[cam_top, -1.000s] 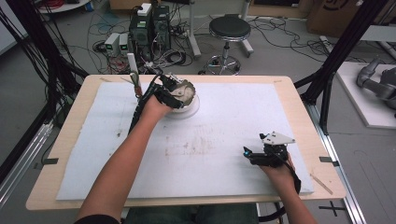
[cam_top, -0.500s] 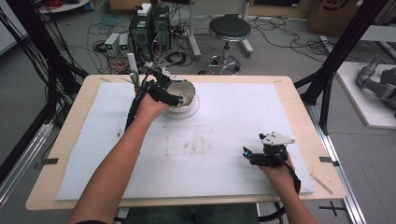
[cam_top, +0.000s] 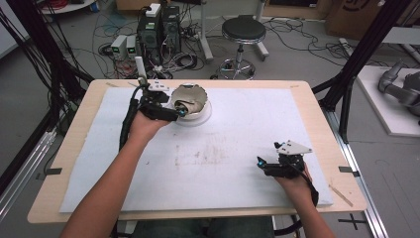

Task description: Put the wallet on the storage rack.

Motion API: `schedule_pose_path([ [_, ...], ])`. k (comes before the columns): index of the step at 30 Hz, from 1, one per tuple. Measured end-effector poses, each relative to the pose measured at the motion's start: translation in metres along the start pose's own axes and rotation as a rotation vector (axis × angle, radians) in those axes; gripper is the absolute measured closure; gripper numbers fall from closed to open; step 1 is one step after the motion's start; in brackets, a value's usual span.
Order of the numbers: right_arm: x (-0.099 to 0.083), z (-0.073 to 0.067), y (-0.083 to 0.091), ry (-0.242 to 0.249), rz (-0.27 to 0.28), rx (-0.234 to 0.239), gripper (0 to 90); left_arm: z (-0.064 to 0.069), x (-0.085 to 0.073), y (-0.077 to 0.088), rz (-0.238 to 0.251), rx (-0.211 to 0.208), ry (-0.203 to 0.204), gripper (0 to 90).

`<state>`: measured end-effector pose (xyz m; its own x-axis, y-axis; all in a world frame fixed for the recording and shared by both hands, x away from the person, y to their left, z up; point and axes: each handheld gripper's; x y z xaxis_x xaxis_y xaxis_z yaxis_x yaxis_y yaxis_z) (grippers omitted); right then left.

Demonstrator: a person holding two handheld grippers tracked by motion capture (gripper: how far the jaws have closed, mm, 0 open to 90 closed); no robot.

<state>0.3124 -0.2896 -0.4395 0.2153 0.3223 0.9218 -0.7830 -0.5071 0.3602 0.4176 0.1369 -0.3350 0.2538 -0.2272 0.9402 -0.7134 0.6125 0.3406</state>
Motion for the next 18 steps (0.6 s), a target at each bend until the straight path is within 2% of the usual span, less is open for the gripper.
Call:
schedule_pose_path([
  [5,0.0,-0.001,-0.001,0.008,-0.003,0.003,17.1,0.001,-0.017,0.023,0.003,-0.007,0.003,22.6],
  [8,0.0,-0.001,-0.001,0.007,-0.003,0.003,17.1,0.002,-0.022,0.029,0.007,-0.012,0.002,22.6],
  [12,0.0,-0.001,0.001,0.005,-0.003,0.006,17.1,0.004,-0.034,0.042,0.041,-0.023,0.009,22.4],
  [13,-0.001,-0.001,0.001,-0.007,-0.005,0.006,17.1,0.006,-0.042,0.048,0.055,-0.025,0.011,22.2],
  [14,-0.001,-0.001,0.001,-0.007,-0.005,0.006,17.1,0.006,-0.042,0.048,0.055,-0.025,0.011,21.9],
  [18,-0.001,0.0,0.002,0.0,0.001,0.004,17.1,0.009,-0.06,0.058,0.085,-0.039,0.032,21.3],
])
Point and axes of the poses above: each handheld gripper's, and its own axes: y roughly backward along the jaws, x roughly out of its top, z roughly to its right, and after that the axes turned 14 degrees about z, right-handed
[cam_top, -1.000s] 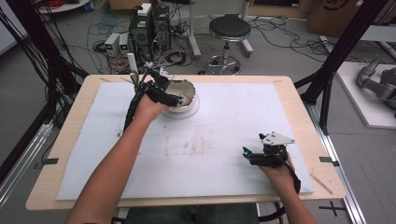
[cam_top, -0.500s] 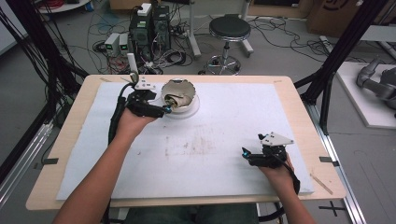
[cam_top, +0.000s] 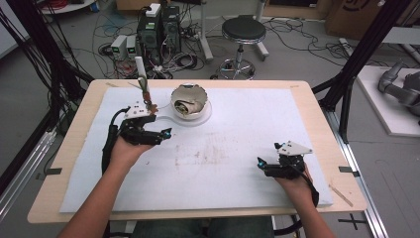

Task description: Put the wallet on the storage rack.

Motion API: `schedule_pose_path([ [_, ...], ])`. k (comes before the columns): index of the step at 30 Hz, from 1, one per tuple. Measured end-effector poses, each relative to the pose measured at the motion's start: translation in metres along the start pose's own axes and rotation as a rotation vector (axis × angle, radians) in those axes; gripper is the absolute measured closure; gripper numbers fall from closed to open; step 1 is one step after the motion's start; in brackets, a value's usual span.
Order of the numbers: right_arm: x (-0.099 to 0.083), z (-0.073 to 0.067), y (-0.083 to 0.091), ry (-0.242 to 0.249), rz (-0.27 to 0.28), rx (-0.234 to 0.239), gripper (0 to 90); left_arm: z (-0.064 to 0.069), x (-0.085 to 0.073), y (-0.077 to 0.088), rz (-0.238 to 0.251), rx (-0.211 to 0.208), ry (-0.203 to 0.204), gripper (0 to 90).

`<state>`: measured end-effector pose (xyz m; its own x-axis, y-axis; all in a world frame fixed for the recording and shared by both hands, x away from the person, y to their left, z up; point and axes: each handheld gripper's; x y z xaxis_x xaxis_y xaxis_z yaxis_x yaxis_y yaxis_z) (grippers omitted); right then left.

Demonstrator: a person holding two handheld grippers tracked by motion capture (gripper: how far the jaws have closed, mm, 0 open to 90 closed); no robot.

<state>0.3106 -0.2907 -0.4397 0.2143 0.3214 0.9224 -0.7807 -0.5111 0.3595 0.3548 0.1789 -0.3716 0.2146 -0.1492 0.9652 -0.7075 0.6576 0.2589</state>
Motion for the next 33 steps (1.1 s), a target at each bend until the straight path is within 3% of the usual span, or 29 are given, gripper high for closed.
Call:
schedule_pose_path([
  [6,0.0,0.0,-0.001,0.0,-0.003,-0.001,17.1,-0.002,-0.027,0.009,0.01,-0.016,0.021,19.9],
  [9,-0.001,0.001,-0.001,-0.006,-0.002,-0.001,17.1,-0.004,-0.032,0.01,0.019,-0.019,0.03,19.6],
  [11,-0.001,0.003,-0.001,-0.005,-0.003,-0.001,17.1,-0.003,-0.038,0.011,0.031,-0.049,0.02,19.6],
  [15,-0.002,0.003,-0.001,-0.009,-0.003,-0.009,17.1,-0.003,-0.043,0.014,0.038,-0.071,-0.006,19.6],
  [23,-0.004,0.006,0.002,-0.046,0.001,-0.022,17.1,-0.008,-0.047,0.027,0.096,-0.066,0.0,17.1],
  [33,-0.004,0.01,0.003,-0.039,0.007,-0.025,17.1,-0.006,-0.054,0.024,0.081,-0.075,-0.002,16.8],
])
Point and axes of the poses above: each handheld gripper's, and its own axes: y roughly backward along the jaws, x roughly out of its top, z roughly to its right, and after that the axes turned 14 degrees about z, right-handed
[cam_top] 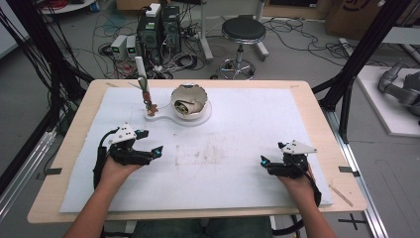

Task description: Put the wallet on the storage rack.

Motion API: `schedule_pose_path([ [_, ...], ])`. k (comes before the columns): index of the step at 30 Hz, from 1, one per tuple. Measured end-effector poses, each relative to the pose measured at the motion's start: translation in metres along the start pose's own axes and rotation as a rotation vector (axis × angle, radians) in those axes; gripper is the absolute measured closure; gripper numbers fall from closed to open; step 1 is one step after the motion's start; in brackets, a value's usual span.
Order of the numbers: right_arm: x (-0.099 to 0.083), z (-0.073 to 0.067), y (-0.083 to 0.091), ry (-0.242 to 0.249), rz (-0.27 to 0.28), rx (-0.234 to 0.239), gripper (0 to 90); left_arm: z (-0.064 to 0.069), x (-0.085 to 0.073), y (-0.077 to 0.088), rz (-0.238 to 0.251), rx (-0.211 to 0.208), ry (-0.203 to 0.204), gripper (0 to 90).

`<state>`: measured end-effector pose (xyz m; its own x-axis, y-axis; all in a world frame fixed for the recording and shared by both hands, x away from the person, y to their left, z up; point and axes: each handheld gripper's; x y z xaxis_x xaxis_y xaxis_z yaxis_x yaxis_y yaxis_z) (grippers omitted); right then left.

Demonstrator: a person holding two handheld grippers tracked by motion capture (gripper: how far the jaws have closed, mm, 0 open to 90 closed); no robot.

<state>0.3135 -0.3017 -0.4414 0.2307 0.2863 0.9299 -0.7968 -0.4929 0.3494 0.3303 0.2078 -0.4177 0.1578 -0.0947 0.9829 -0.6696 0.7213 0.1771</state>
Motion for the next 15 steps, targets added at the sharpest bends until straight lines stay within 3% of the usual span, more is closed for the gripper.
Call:
schedule_pose_path([
  [15,0.0009,-0.0005,0.001,0.001,0.0,0.0,17.1,-0.0021,-0.0037,0.0003,-0.016,0.002,0.01,16.8],
])
Point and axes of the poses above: each handheld gripper's, and its own axes: y roughly backward along the jaws, x roughly out of its top, z roughly to its right, and after that the axes turned 14 degrees about z, right-handed
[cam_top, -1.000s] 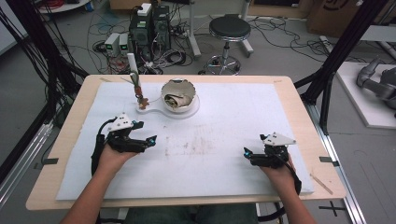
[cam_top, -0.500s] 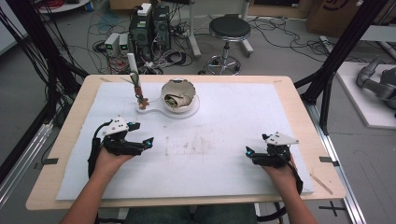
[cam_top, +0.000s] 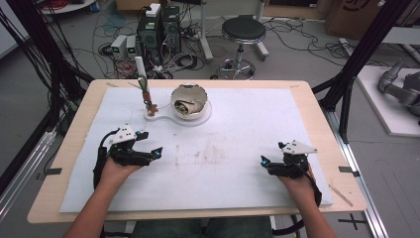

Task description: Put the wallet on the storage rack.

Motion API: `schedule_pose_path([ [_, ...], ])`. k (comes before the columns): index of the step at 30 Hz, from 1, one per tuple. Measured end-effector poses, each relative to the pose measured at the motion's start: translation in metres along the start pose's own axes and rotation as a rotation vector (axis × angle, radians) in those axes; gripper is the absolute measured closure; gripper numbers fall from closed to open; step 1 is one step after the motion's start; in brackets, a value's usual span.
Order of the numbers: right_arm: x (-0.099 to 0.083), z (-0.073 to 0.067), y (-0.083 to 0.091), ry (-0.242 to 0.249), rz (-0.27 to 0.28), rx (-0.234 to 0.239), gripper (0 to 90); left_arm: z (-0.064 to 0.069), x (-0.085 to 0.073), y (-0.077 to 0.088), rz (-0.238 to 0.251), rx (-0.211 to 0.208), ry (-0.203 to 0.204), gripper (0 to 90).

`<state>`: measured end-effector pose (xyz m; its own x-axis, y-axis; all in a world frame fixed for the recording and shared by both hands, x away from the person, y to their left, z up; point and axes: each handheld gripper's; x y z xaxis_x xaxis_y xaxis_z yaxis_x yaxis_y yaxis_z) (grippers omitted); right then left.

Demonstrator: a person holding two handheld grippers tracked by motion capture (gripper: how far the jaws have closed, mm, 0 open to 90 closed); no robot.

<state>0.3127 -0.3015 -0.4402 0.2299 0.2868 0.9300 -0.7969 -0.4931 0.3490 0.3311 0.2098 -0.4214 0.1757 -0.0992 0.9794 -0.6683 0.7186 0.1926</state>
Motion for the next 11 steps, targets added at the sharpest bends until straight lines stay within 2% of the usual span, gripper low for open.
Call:
schedule_pose_path([
  [11,-0.0004,-0.0003,-0.0002,0.004,-0.001,0.002,17.1,0.0001,-0.0027,-0.003,-0.032,-0.002,0.0,16.8],
])
Point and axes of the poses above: each handheld gripper's, and its own axes: y roughly backward along the jaws, x roughly out of its top, z roughly to its right, and after that the axes turned 14 degrees about z, right-handed
